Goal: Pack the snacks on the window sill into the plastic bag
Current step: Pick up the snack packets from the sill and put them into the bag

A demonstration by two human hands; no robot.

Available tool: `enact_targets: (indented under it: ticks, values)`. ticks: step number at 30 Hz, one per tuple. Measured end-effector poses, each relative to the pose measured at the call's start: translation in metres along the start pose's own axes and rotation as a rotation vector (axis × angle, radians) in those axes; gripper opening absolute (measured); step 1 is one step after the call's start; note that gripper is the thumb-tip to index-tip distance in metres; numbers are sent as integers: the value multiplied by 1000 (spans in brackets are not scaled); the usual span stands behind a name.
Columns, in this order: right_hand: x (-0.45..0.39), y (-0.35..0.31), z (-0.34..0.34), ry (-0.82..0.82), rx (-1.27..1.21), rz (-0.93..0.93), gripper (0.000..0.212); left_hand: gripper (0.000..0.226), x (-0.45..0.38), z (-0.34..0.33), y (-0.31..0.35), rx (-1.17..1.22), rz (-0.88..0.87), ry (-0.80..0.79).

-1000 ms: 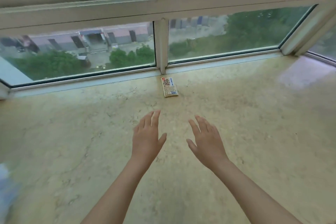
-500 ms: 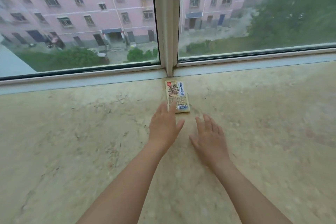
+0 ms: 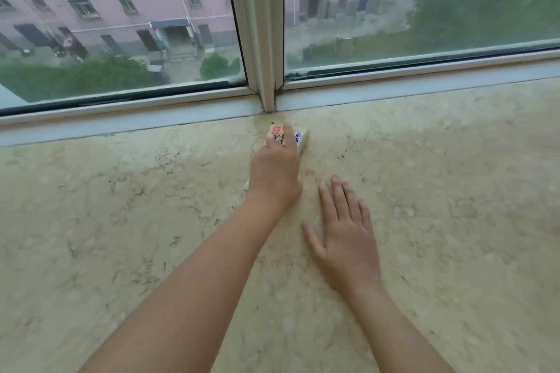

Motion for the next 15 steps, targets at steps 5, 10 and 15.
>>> enact_targets:
  ticks: [5,10,15]
  values:
    - [1,0,2,-1,4,-5,68,33,-8,22,-9,69,-52,54]
    - [0,-1,1,8,9,13,69,24,7,27,-63,673,285,90]
    - [2,2,-3,-5,43,20,70,18,65,21,-86,804,322,61]
Point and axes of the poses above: each hand's wrist, its own x-axis away from the middle knuckle, its own z-axis out of the back of the hand, y = z × x, the point moved 10 cm from there along -x, towards the middle knuckle, and after that the axes turned 4 degrees about y, right-handed, at the moved point
